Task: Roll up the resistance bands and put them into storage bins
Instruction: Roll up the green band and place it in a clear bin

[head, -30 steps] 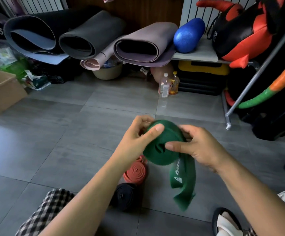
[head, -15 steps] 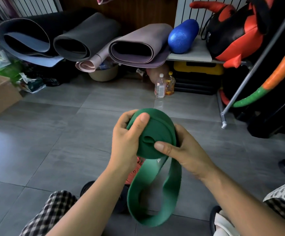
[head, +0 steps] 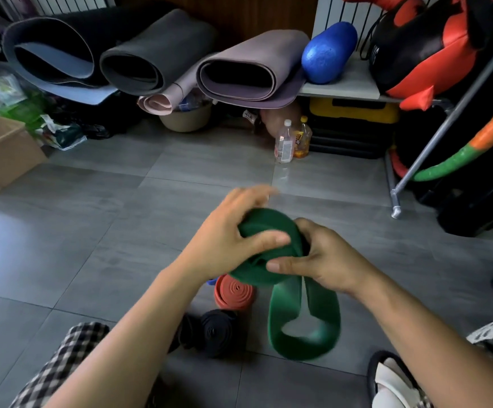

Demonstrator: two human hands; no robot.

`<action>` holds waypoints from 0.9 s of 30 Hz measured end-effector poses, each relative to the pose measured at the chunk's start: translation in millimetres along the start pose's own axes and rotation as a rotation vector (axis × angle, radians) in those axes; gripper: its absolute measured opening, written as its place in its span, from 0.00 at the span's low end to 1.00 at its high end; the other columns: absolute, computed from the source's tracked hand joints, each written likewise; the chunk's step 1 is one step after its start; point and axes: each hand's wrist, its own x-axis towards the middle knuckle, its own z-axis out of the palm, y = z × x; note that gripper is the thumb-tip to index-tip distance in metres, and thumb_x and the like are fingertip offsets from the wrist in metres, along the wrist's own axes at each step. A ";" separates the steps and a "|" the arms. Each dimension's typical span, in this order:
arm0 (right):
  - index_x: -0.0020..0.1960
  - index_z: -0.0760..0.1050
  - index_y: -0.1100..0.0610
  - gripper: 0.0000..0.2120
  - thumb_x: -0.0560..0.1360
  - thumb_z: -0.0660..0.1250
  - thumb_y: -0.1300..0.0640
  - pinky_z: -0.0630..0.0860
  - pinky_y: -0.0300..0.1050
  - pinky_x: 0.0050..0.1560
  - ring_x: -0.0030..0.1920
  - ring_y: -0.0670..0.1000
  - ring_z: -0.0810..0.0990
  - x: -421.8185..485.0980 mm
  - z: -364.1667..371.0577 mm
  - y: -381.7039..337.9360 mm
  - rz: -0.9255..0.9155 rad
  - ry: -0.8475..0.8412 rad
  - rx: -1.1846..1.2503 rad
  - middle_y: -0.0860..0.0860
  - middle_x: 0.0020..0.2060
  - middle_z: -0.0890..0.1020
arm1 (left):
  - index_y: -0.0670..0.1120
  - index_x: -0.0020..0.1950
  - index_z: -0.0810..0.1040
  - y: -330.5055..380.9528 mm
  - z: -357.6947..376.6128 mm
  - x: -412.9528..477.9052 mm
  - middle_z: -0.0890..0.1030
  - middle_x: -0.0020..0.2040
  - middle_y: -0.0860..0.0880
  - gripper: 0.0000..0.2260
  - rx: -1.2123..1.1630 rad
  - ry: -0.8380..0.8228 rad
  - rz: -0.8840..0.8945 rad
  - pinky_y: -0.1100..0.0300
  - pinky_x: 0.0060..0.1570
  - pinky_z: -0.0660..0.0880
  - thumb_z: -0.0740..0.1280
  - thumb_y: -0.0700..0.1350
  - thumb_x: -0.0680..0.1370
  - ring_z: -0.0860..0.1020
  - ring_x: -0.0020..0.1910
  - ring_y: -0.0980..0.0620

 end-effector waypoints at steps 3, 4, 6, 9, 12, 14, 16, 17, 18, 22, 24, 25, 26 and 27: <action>0.48 0.72 0.52 0.18 0.64 0.77 0.57 0.78 0.49 0.52 0.48 0.49 0.81 -3.2 2.6 -5.3 -0.007 -0.079 -0.132 0.48 0.44 0.80 | 0.54 0.55 0.78 1.5 2.0 -3.5 0.79 0.50 0.57 0.24 0.052 -0.149 -0.014 0.68 0.51 0.71 0.67 0.64 0.63 0.76 0.49 0.63; 0.48 0.71 0.51 0.18 0.63 0.77 0.57 0.78 0.49 0.52 0.48 0.49 0.81 -4.6 1.8 -8.0 -0.005 -0.077 -0.139 0.48 0.44 0.80 | 0.55 0.53 0.79 2.7 3.9 -4.3 0.80 0.49 0.58 0.23 0.011 -0.125 -0.027 0.68 0.49 0.72 0.68 0.63 0.62 0.76 0.48 0.63; 0.50 0.71 0.53 0.22 0.61 0.77 0.56 0.79 0.49 0.51 0.48 0.49 0.81 -6.0 -3.7 -10.5 -0.009 -0.077 -0.077 0.49 0.45 0.80 | 0.58 0.48 0.79 6.0 8.1 -5.4 0.80 0.46 0.57 0.19 -0.061 -0.030 -0.055 0.68 0.47 0.73 0.69 0.63 0.60 0.77 0.46 0.62; 0.58 0.69 0.53 0.31 0.58 0.76 0.54 0.79 0.45 0.51 0.52 0.47 0.80 -8.9 -17.3 -4.3 0.004 -0.114 0.044 0.50 0.51 0.79 | 0.58 0.45 0.79 13.3 10.2 -6.9 0.82 0.42 0.57 0.16 -0.231 0.113 -0.131 0.66 0.44 0.77 0.75 0.58 0.60 0.79 0.43 0.61; 0.60 0.66 0.45 0.34 0.60 0.79 0.55 0.76 0.42 0.56 0.54 0.40 0.78 -12.6 -27.6 21.7 0.131 -0.172 -0.079 0.44 0.54 0.78 | 0.53 0.44 0.79 16.3 -2.2 -3.2 0.82 0.36 0.57 0.14 -0.537 0.322 -0.243 0.62 0.42 0.79 0.77 0.48 0.61 0.80 0.38 0.58; 0.58 0.70 0.49 0.28 0.62 0.78 0.54 0.76 0.45 0.57 0.54 0.42 0.78 -12.5 -26.3 41.5 0.168 -0.162 -0.150 0.45 0.52 0.80 | 0.51 0.43 0.79 15.3 -15.1 -0.4 0.82 0.35 0.56 0.10 -0.637 0.446 -0.258 0.62 0.39 0.79 0.72 0.46 0.63 0.80 0.36 0.56; 0.53 0.75 0.50 0.20 0.62 0.75 0.55 0.76 0.38 0.51 0.48 0.41 0.79 -12.2 -20.9 52.6 0.139 -0.143 -0.154 0.45 0.46 0.81 | 0.51 0.44 0.79 14.5 -22.1 -1.1 0.82 0.35 0.56 0.10 -0.656 0.490 -0.265 0.63 0.37 0.78 0.71 0.47 0.64 0.80 0.35 0.57; 0.49 0.77 0.50 0.15 0.63 0.74 0.58 0.75 0.34 0.46 0.45 0.39 0.79 -12.2 -18.1 56.0 0.126 -0.136 -0.158 0.45 0.43 0.81 | 0.51 0.44 0.79 14.1 -23.1 -2.7 0.82 0.35 0.55 0.09 -0.662 0.498 -0.277 0.63 0.36 0.77 0.71 0.47 0.64 0.80 0.35 0.57; 0.46 0.77 0.49 0.12 0.65 0.73 0.61 0.75 0.31 0.43 0.41 0.38 0.79 -12.3 -16.4 59.6 0.127 -0.125 -0.165 0.44 0.41 0.81 | 0.51 0.43 0.79 13.1 -22.7 -4.1 0.83 0.35 0.55 0.09 -0.671 0.501 -0.291 0.63 0.36 0.77 0.71 0.47 0.64 0.80 0.35 0.56; 0.43 0.76 0.51 0.09 0.70 0.70 0.64 0.74 0.36 0.43 0.41 0.43 0.80 -15.5 -14.6 74.5 0.198 -0.055 -0.188 0.44 0.38 0.82 | 0.48 0.45 0.79 13.3 -22.0 -6.7 0.83 0.36 0.53 0.11 -0.722 0.499 -0.320 0.61 0.36 0.78 0.71 0.49 0.64 0.80 0.35 0.55; 0.43 0.74 0.45 0.12 0.71 0.69 0.62 0.73 0.34 0.45 0.42 0.37 0.79 -18.5 -12.6 78.1 0.187 -0.090 -0.203 0.39 0.37 0.82 | 0.48 0.44 0.79 11.7 -27.0 -6.8 0.83 0.36 0.53 0.09 -0.771 0.544 -0.328 0.60 0.37 0.79 0.69 0.49 0.66 0.80 0.35 0.55; 0.43 0.74 0.44 0.11 0.71 0.69 0.60 0.72 0.35 0.45 0.41 0.37 0.78 -19.7 -12.1 82.3 0.176 -0.102 -0.224 0.39 0.37 0.82 | 0.48 0.43 0.79 10.7 -30.4 -7.0 0.83 0.36 0.53 0.08 -0.783 0.568 -0.328 0.60 0.37 0.79 0.68 0.49 0.67 0.80 0.35 0.55; 0.44 0.74 0.45 0.09 0.70 0.69 0.58 0.72 0.37 0.44 0.42 0.41 0.79 -20.8 -12.2 88.6 0.184 -0.097 -0.269 0.42 0.39 0.82 | 0.47 0.43 0.80 9.0 -33.2 -7.0 0.82 0.36 0.52 0.08 -0.781 0.590 -0.329 0.60 0.38 0.79 0.68 0.49 0.67 0.80 0.35 0.54; 0.47 0.74 0.49 0.08 0.70 0.69 0.58 0.73 0.40 0.44 0.43 0.47 0.80 -21.3 -12.5 93.3 0.209 -0.076 -0.315 0.46 0.41 0.81 | 0.47 0.43 0.80 7.2 -36.1 -7.3 0.83 0.36 0.52 0.09 -0.779 0.610 -0.335 0.60 0.38 0.79 0.69 0.49 0.67 0.80 0.36 0.54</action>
